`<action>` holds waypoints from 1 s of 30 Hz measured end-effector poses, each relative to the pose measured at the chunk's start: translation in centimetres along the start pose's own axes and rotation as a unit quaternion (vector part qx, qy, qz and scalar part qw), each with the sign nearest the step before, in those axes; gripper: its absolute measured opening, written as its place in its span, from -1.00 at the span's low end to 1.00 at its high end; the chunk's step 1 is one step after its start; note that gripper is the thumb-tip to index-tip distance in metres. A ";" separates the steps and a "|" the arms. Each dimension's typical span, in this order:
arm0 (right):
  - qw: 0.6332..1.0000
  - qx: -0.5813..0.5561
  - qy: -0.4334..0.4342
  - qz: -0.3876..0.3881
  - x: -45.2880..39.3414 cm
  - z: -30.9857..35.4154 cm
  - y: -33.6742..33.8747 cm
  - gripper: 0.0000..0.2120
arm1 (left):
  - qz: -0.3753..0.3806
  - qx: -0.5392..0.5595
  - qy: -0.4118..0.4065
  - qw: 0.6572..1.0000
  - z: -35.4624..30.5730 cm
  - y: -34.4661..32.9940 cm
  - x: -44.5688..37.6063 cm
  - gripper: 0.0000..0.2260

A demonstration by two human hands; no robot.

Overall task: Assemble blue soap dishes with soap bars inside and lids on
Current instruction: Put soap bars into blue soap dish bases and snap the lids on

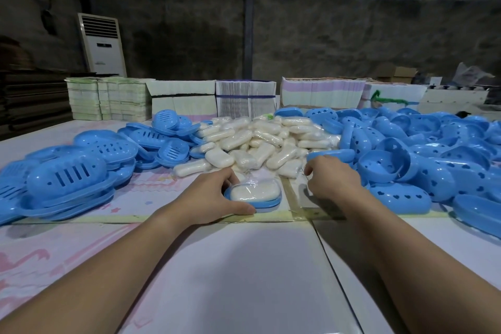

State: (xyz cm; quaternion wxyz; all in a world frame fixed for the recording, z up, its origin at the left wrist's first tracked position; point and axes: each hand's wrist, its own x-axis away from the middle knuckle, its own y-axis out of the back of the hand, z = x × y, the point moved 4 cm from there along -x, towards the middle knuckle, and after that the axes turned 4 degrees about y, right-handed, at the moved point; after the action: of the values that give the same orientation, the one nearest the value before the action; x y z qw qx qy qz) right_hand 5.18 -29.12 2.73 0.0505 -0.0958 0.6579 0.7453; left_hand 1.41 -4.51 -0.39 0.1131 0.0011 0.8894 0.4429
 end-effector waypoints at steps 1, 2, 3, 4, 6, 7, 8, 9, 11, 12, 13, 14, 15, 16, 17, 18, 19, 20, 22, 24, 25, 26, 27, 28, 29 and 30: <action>1.000 -0.008 0.003 0.003 0.0 0.1 -0.1 -0.64 | 0.001 0.001 -0.002 1.000 0.0 0.0 0.0 -0.44; 1.000 -0.016 0.007 0.004 -0.1 0.1 -0.1 -0.61 | 0.002 0.001 -0.003 1.000 0.0 0.0 0.0 -0.44; 1.000 -0.025 0.010 0.000 -0.1 0.2 -0.2 -0.60 | 0.002 0.002 -0.004 1.000 -0.1 0.0 0.0 -0.45; 0.999 -0.034 0.011 -0.010 -0.2 0.2 -0.2 -0.59 | 0.001 0.002 -0.005 1.000 -0.1 0.0 0.1 -0.45; 0.998 -0.031 0.005 -0.050 -0.3 0.0 0.3 -0.61 | -0.001 0.003 -0.007 1.000 -0.1 0.0 0.1 -0.47; 0.997 -0.016 -0.006 -0.073 -0.4 -0.3 0.7 -0.63 | -0.002 0.003 -0.007 1.000 -0.1 0.0 0.1 -0.48; 0.996 0.002 -0.021 -0.091 -0.5 -0.6 1.1 -0.66 | -0.002 0.003 -0.008 1.000 -0.1 0.0 0.1 -0.49; 0.994 0.017 -0.041 -0.100 -0.5 -1.1 1.5 -0.69 | -0.003 0.004 -0.008 1.000 -0.1 0.0 0.2 -0.50; 0.993 0.029 -0.079 -0.079 -0.6 -2.2 1.7 -0.72 | -0.004 0.003 -0.009 1.000 -0.2 0.0 0.2 -0.52; 0.993 0.030 -0.092 -0.060 -0.6 -2.7 1.7 -0.71 | -0.004 0.002 -0.009 1.000 -0.2 0.0 0.2 -0.53; 0.994 0.027 -0.098 -0.048 -0.7 -3.1 1.6 -0.71 | -0.003 0.000 -0.009 1.000 -0.2 0.0 0.2 -0.53; 0.994 0.020 -0.099 -0.048 -0.7 -3.3 1.5 -0.71 | -0.001 -0.003 -0.009 1.000 -0.3 0.0 0.2 -0.53; 0.994 0.009 -0.095 -0.058 -0.8 -3.4 1.5 -0.72 | 0.000 -0.005 -0.009 1.000 -0.3 0.0 0.2 -0.53; 0.993 -0.003 -0.091 -0.072 -0.9 -3.3 1.5 -0.73 | 0.001 -0.006 -0.009 1.000 -0.3 0.1 0.2 -0.53; 0.993 -0.013 -0.086 -0.085 -0.9 -3.3 1.5 -0.74 | 0.000 -0.006 -0.008 1.000 -0.3 0.1 0.2 -0.53; 0.992 -0.017 -0.082 -0.097 -0.9 -3.3 1.6 -0.74 | -0.001 -0.005 -0.008 1.000 -0.3 0.1 0.2 -0.53; 0.991 -0.020 -0.079 -0.106 -0.9 -3.3 1.6 -0.74 | -0.001 -0.005 -0.008 1.000 -0.3 0.1 0.2 -0.53; 0.990 -0.025 -0.077 -0.114 -0.9 -3.4 1.6 -0.73 | -0.001 -0.005 -0.008 1.000 -0.3 0.1 0.2 -0.53; 0.987 -0.042 -0.073 -0.134 -0.9 -3.6 1.8 -0.67 | -0.001 -0.004 -0.007 1.000 -0.3 0.1 0.3 -0.53; 0.983 -0.066 -0.064 -0.159 -0.9 -3.6 1.9 -0.64 | 0.001 -0.006 -0.007 1.000 -0.3 0.1 0.3 -0.53; 0.981 -0.078 -0.054 -0.172 -0.8 -3.4 2.0 -0.63 | 0.002 -0.007 -0.006 1.000 -0.3 0.1 0.3 -0.53; 0.978 -0.088 -0.037 -0.184 -0.8 -3.1 2.0 -0.63 | 0.004 -0.008 -0.006 1.000 -0.4 0.1 0.3 -0.53; 0.976 -0.100 -0.016 -0.195 -0.8 -2.7 2.1 -0.63 | 0.005 -0.010 -0.005 1.000 -0.4 0.1 0.3 -0.53; 0.972 -0.116 0.007 -0.206 -0.7 -2.2 2.3 -0.63 | 0.005 -0.010 -0.004 1.000 -0.4 0.1 0.3 -0.52; 0.966 -0.136 0.026 -0.216 -0.7 -1.7 2.5 -0.63 | 0.005 -0.010 -0.004 1.000 -0.5 0.1 0.3 -0.53; 0.960 -0.158 0.041 -0.226 -0.6 -1.2 2.6 -0.63 | 0.004 -0.009 -0.004 1.000 -0.5 0.1 0.4 -0.53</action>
State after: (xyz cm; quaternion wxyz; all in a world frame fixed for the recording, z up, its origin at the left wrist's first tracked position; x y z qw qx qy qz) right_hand 5.30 -30.63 5.27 0.1749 -0.2787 0.4947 0.8044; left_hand 0.94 -4.76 -0.06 0.1147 0.0056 0.8851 0.4510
